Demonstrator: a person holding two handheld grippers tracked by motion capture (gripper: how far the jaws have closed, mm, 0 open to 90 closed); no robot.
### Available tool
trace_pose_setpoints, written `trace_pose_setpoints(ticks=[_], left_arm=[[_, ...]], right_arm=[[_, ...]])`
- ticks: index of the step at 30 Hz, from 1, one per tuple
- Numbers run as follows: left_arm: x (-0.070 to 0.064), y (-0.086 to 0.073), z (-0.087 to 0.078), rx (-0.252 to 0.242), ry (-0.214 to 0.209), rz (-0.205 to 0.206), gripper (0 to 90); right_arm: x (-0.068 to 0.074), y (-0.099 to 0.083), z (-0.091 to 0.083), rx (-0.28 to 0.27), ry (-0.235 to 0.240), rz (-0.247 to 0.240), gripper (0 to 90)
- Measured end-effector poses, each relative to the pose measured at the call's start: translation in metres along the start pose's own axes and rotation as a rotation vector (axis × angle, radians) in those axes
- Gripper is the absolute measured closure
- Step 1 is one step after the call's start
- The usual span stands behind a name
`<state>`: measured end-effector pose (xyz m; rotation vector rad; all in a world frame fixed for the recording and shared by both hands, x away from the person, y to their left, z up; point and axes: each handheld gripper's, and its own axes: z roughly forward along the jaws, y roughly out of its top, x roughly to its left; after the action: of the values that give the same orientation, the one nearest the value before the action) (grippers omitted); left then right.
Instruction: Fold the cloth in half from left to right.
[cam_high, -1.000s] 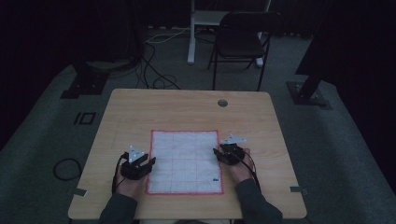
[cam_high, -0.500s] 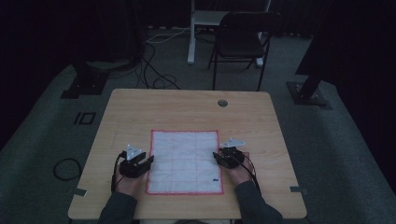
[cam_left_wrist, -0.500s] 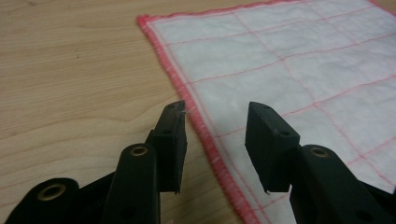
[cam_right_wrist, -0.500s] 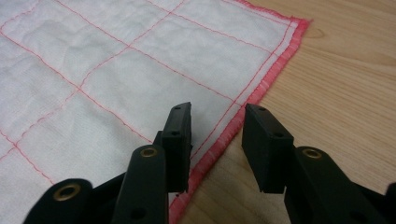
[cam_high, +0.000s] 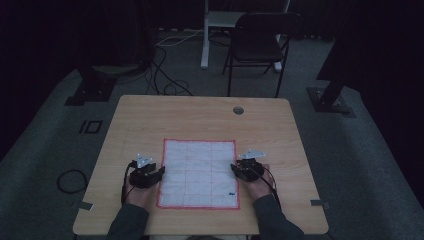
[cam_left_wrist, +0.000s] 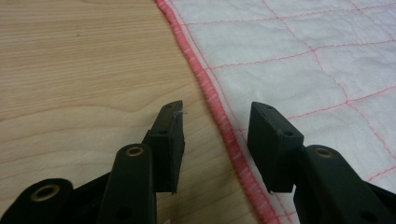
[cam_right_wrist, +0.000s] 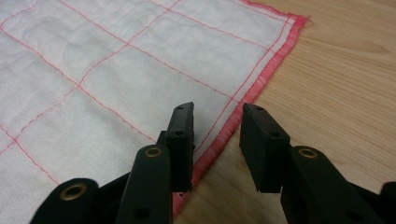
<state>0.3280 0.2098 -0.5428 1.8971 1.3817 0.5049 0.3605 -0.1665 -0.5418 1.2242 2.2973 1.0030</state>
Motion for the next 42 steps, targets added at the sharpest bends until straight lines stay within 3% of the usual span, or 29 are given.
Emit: trace_pose_setpoints(ticks=[8,10,12,16,22,23,24,27,34,42], left_arm=[[-0.017,0.003,0.008,0.006,0.045,0.076,55.1],[-0.019,0.004,0.008,0.007,0.048,0.066,56.6],[-0.02,0.004,0.008,0.013,0.048,0.062,63.5],[-0.023,0.008,0.008,0.032,0.039,0.021,70.3],[-0.021,0.008,0.009,0.034,-0.002,-0.006,83.5],[-0.019,0.008,0.009,0.036,-0.032,-0.024,84.4],[-0.019,0.008,0.009,0.036,-0.032,-0.024,84.8],[-0.013,0.007,0.008,0.026,-0.085,-0.067,86.0],[-0.013,0.013,-0.001,-0.022,-0.115,-0.063,86.7],[-0.022,0.03,-0.016,-0.079,-0.196,-0.051,86.8]], right_arm=[[-0.001,-0.003,-0.003,-0.007,0.003,0.0,65.2],[0.0,-0.004,-0.003,-0.008,0.001,0.0,65.2],[0.0,-0.004,-0.003,-0.008,0.001,0.0,65.2],[0.0,-0.004,-0.003,-0.009,0.002,0.001,65.1],[-0.001,-0.004,-0.002,-0.011,0.004,0.002,65.0],[-0.001,-0.004,-0.002,-0.011,0.006,0.002,64.9],[-0.001,-0.004,-0.003,-0.011,0.005,0.003,64.9],[0.0,-0.004,-0.003,-0.015,0.001,0.006,64.7],[-0.002,-0.003,-0.008,-0.031,-0.006,0.007,63.4],[-0.002,-0.005,-0.017,-0.023,-0.022,-0.03,62.0]])
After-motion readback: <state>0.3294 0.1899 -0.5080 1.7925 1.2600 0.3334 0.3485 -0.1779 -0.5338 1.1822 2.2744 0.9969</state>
